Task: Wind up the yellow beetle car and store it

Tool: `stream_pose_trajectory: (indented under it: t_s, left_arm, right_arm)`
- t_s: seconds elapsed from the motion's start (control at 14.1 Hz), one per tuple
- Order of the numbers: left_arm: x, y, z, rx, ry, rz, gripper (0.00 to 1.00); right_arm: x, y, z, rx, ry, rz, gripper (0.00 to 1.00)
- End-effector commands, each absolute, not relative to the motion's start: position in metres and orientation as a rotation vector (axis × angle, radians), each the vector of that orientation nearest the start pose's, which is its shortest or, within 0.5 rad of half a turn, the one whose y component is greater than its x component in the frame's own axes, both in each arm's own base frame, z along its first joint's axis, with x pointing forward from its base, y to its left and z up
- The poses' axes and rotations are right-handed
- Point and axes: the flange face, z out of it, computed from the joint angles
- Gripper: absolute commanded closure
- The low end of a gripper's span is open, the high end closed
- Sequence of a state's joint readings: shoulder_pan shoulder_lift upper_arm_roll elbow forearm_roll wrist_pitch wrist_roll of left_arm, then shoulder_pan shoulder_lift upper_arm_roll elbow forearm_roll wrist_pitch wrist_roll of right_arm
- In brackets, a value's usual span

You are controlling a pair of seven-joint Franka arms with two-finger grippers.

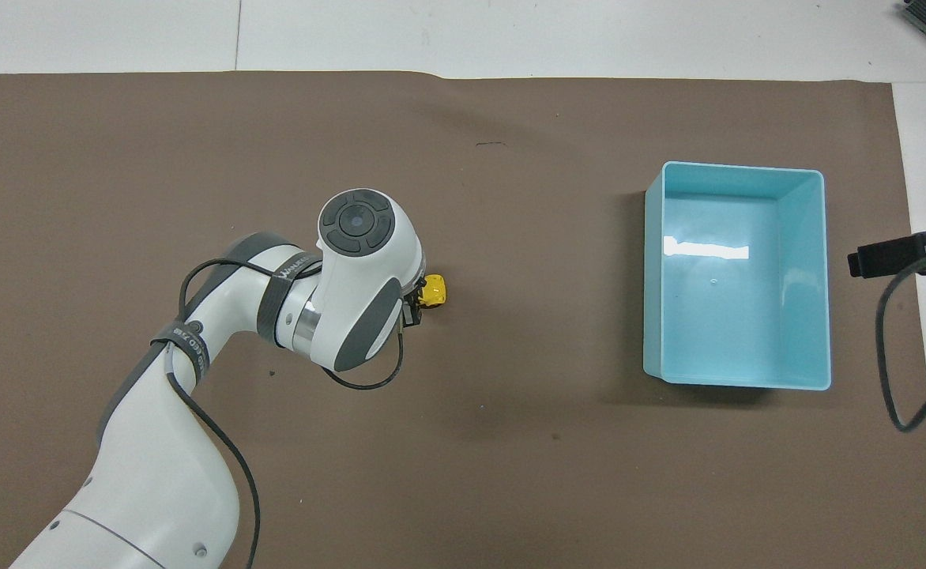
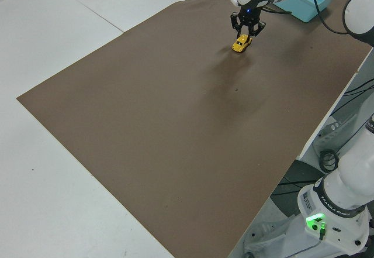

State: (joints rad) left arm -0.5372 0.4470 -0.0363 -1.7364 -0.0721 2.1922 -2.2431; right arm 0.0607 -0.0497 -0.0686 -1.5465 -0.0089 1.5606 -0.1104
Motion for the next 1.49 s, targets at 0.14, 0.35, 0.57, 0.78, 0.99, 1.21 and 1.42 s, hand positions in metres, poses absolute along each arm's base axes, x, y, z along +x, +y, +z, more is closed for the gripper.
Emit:
stream_pose_trajectory:
  t_s: [0.14, 0.35, 0.57, 0.78, 0.99, 1.21, 1.42]
  left_arm:
    - [0.579, -0.314, 0.294, 2.045, 2.381, -0.078, 1.00]
    - [0.587, -0.295, 0.292, 2.041, 2.394, -0.081, 1.00]
    - [0.592, -0.277, 0.287, 2.042, 2.409, -0.070, 1.00]
    - [0.597, -0.265, 0.287, 2.050, 2.405, -0.071, 1.00]
    - [0.598, -0.253, 0.282, 2.065, 2.409, -0.077, 1.00]
    - [0.598, -0.252, 0.281, 2.065, 2.412, -0.074, 1.00]
    - [0.598, -0.250, 0.288, 2.069, 2.406, -0.071, 0.00]
  right_arm:
    - [0.535, -0.006, 0.664, -3.129, -0.133, -0.102, 0.00]
    - [0.535, -0.006, 0.664, -3.129, -0.133, -0.102, 0.00]
    - [0.534, -0.007, 0.665, -3.129, -0.130, -0.104, 0.00]
    - [0.534, -0.006, 0.665, -3.129, -0.133, -0.106, 0.00]
    - [0.534, -0.006, 0.665, -3.129, -0.133, -0.106, 0.00]
    - [0.535, -0.006, 0.665, -3.129, -0.133, -0.104, 0.00]
    - [0.534, -0.008, 0.665, -3.129, -0.128, -0.106, 0.00]
